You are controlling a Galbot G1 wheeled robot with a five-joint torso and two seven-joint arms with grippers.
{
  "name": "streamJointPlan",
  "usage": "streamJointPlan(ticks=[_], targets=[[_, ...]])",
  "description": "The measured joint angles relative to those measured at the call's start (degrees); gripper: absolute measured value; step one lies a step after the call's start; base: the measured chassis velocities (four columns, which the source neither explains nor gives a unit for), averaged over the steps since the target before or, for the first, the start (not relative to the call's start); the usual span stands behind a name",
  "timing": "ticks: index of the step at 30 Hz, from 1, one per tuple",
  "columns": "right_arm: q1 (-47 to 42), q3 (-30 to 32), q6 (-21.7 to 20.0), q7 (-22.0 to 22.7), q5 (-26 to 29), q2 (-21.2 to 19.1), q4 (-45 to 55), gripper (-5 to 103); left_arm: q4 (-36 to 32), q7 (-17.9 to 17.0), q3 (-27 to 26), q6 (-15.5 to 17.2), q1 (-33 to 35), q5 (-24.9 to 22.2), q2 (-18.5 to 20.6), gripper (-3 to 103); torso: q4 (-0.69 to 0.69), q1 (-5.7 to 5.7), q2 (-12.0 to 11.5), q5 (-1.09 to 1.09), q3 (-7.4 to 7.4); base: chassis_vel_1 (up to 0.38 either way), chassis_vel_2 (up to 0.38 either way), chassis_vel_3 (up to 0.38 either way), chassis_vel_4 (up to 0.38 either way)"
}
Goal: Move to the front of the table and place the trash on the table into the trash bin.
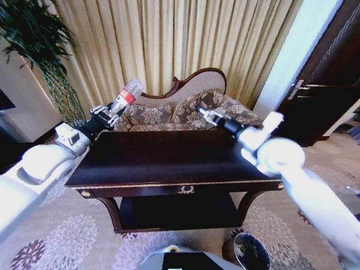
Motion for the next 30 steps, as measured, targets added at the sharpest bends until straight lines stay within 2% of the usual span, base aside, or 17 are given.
streamJointPlan(ticks=[4,8,10,14,16,17,19,20,25,28,30], targets=[[5.51,-5.08,-0.58,0.02,-2.76,3.97,-5.11,100,4.45,0.04,3.24,-0.71,-3.67,-0.93,-0.41,31,0.0,0.01,0.0,-0.01,0.01,0.0,0.0,0.0,0.0],[7.4,-6.87,-0.84,-1.18,-4.4,6.25,-8.5,100,7.13,0.61,5.07,-1.75,-5.62,-1.15,-0.53,31,-0.01,0.01,0.0,0.0,0.0,0.0,0.0,0.0,0.0],[9.41,-7.96,-1.08,-3.48,-7.17,8.93,-14.7,100,13.29,1.86,9.19,-4.28,-10.37,-0.67,-1.26,31,0.01,0.0,0.01,0.02,0.0,0.0,0.0,0.0,0.0],[9.98,-7.87,-1.19,-4.81,-8.8,9.78,-18.42,100,17.84,2.36,12.77,-5.56,-14.39,-0.33,-2.1,31,0.01,0.0,0.0,0.01,0.0,0.0,0.0,0.0,0.0],[9.84,-6.53,-1.54,-7.48,-11.25,9.26,-22.34,100,24.9,2.62,21.45,-7.13,-22.65,-0.04,-4.42,31,0.01,0.01,0.0,-0.02,0.01,0.0,0.0,0.0,0.0],[9.84,-6.53,-1.54,-7.48,-11.25,9.26,-22.34,100,24.9,2.62,21.45,-7.13,-22.65,-0.04,-4.42,31,0.01,0.01,0.0,-0.02,0.01,0.0,0.0,0.0,0.0],[9.27,-5.34,-1.65,-8.37,-11.83,8.22,-23.34,100,28.25,2.83,26.46,-7.29,-28.87,0.31,-7.18,31,-0.04,0.01,0.0,0.03,0.01,0.0,0.0,0.0,0.0],[9.27,-5.34,-1.65,-8.37,-11.83,8.22,-23.34,100,28.25,2.83,26.46,-7.29,-28.87,0.31,-7.18,31,-0.04,0.01,0.0,0.03,0.01,0.0,0.0,0.0,0.0],[9.78,-5.24,-1.91,-9.66,-11.63,6.58,-24.0,100,28.63,2.58,31.12,-5.28,-35.19,0.52,-12.38,31,-0.05,0.0,0.0,0.05,0.0,0.0,0.0,0.0,0.0],[10.75,-5.61,-1.98,-9.74,-11.51,7.0,-24.24,100,27.82,2.3,32.21,-4.59,-36.49,0.82,-13.85,31,-0.04,0.0,0.0,0.03,0.0,0.0,0.0,0.0,0.0],[12.37,-6.32,-2.09,-9.69,-11.35,8.52,-24.35,100,26.0,1.6,33.55,-2.89,-38.1,0.76,-15.55,31,0.01,0.0,0.0,0.03,0.0,0.0,0.0,0.0,0.0]])
